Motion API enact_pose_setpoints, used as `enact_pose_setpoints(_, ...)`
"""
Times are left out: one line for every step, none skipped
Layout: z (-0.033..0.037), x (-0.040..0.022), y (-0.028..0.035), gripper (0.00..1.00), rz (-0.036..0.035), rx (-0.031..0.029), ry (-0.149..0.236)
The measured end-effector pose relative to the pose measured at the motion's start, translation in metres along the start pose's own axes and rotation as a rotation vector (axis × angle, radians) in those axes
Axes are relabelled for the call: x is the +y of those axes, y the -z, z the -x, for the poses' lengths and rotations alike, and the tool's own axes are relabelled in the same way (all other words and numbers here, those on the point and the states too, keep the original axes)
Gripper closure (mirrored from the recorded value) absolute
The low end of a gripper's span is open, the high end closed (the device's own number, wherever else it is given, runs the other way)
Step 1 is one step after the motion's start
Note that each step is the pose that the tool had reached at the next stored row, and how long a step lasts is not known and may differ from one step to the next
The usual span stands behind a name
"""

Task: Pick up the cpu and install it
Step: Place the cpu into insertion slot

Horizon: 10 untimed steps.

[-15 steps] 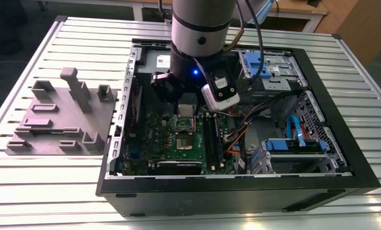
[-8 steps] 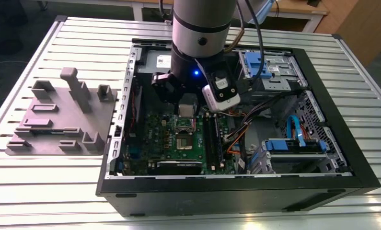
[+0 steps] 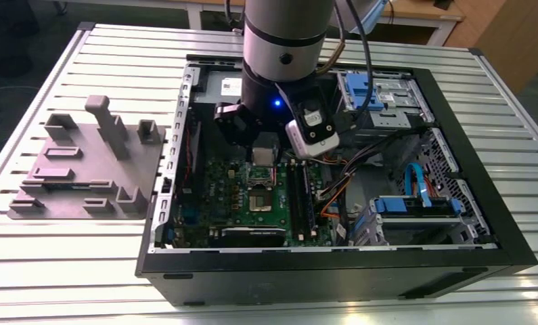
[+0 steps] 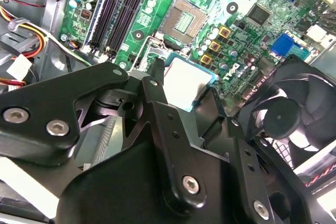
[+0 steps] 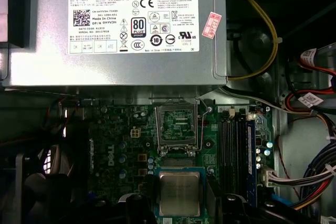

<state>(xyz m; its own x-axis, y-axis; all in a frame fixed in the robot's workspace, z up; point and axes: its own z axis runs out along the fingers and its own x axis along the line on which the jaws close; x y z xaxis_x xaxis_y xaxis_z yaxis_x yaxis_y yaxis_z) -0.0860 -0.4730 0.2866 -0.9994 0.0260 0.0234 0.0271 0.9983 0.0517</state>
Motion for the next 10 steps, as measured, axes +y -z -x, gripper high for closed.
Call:
enact_pose_setpoints(0.0, 0.0, -0.0005, 0.53, 0.0002, -0.0001, 0.0)
enact_pose_setpoints(0.0, -0.0001, -0.001, 0.53, 0.0001, 0.0, 0.0)
enact_pose_setpoints(0.0, -0.0001, -0.0016, 0.53, -0.0001, 0.0001, 0.0)
enact_pose_setpoints(0.0, -0.0001, -0.0024, 0.53, -0.0001, 0.0001, 0.0)
enact_pose_setpoints(0.0001, -0.0002, -0.0035, 0.53, -0.0001, 0.0, 0.0)
enact_pose_setpoints(0.0001, -0.0003, -0.0048, 0.53, -0.0001, 0.0001, 0.0)
enact_pose_setpoints(0.0001, -0.0003, -0.0061, 0.53, -0.0001, 0.0001, 0.0)
enact_pose_setpoints(0.0002, -0.0004, -0.0074, 0.53, -0.0001, 0.0001, 0.0)
enact_pose_setpoints(0.0002, -0.0005, -0.0085, 0.53, -0.0001, 0.0001, 0.0)
enact_pose_setpoints(0.0002, -0.0005, -0.0095, 0.53, -0.0001, 0.0001, 0.0)
